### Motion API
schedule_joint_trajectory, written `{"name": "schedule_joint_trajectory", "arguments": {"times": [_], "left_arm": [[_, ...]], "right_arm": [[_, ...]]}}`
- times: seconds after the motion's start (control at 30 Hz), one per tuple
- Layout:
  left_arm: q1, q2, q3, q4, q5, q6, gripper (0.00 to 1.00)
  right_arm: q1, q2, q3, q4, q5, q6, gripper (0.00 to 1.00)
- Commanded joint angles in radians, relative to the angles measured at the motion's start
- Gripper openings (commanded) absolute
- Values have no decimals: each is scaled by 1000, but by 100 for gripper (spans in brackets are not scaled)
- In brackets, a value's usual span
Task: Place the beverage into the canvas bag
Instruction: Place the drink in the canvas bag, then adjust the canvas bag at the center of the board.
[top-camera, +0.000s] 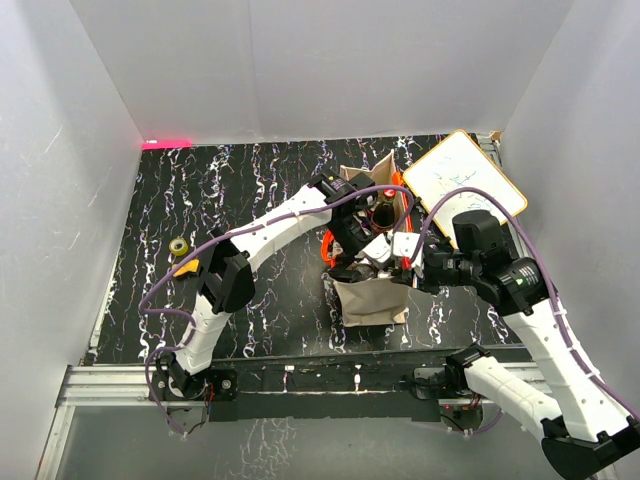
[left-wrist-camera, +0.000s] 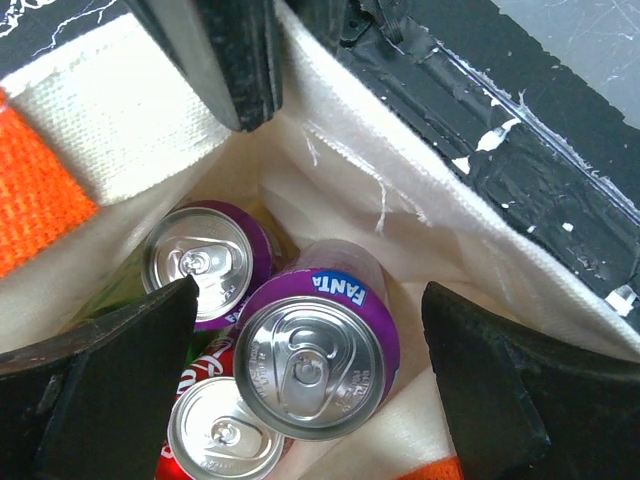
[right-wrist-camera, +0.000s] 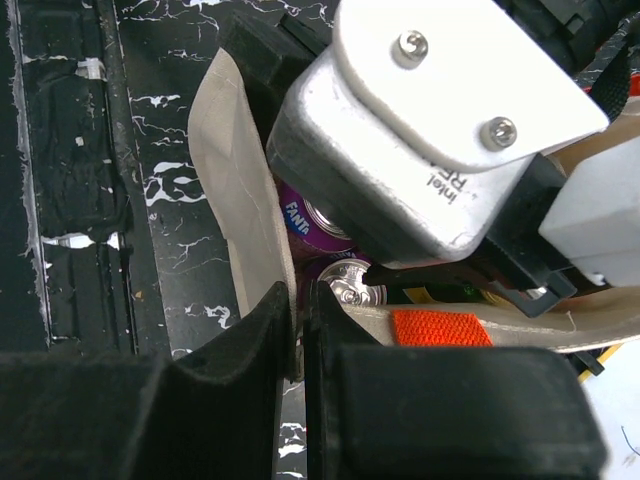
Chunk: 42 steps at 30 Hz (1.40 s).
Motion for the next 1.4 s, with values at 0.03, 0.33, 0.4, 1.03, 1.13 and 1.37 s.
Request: {"name": "schedule_joint_trajectory", "arguments": {"times": [0.03,0.33,0.4,1.03,1.13,1.37], "left_arm": [[15,-17,34,-11,-22,-16,97],[74,-95,35,141,-21,-151,97],[91,-119,26,204,-26,-193,97],[184,-325,-198,1006,-685,-1113,94],[185,-326,-189,1002,-895,-1218,94],[191,-269,-91,828,-978,-1398,94]], "right_arm": [[-5,-54,11,19,11,12,8],[-4,-160,-22,60,26,18,8],[-5,-190,-34,64,24,0,8],[-6,-182,-1,297,85,115,8],[-4,-158,18,350,106,175,8],[-5,-135,76,341,104,167,8]]}}
